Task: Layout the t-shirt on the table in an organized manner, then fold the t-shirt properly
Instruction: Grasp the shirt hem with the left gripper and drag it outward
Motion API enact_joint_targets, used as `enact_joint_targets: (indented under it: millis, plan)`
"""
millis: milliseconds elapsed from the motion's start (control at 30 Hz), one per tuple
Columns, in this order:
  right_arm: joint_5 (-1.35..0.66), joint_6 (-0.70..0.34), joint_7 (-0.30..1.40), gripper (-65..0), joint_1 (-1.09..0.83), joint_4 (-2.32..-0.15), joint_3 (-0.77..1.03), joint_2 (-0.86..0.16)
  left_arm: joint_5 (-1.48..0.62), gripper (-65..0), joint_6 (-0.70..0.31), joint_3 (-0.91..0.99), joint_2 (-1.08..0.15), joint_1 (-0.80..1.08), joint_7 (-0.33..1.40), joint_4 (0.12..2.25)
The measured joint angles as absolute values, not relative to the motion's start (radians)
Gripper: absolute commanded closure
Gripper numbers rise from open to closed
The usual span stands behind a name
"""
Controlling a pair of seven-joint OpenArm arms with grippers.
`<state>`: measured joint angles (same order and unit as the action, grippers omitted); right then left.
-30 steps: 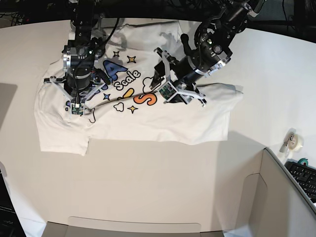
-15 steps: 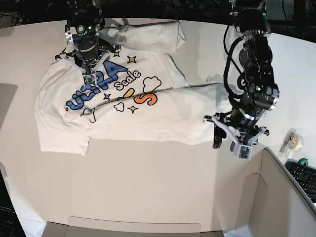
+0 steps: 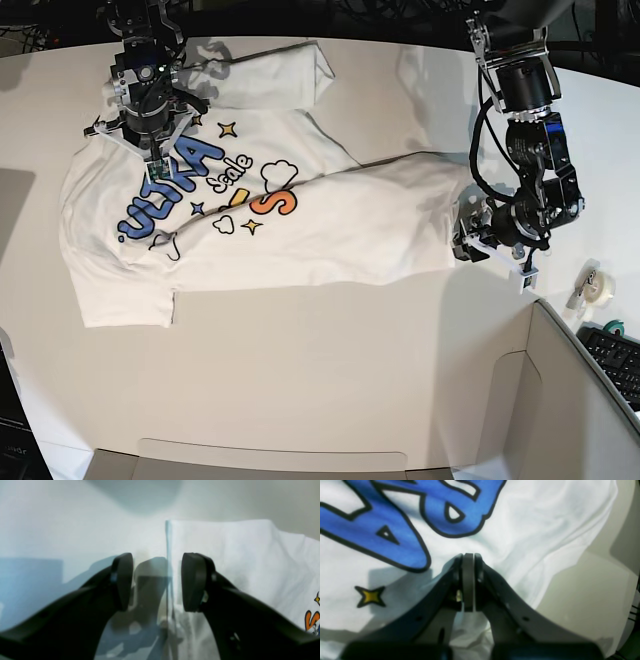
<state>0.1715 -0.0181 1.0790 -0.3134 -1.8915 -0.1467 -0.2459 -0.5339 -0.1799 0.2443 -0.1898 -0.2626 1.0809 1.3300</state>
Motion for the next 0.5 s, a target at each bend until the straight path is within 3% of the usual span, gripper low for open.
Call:
enact_joint_targets:
  millis: [500]
  plan:
    - [0.177,-0.015,1.078,0.0,-0.314,-1.891,-0.151,-0.244,-0.539,-29.6,-0.184,0.244,-0.147,-0.259,1.124,1.326]
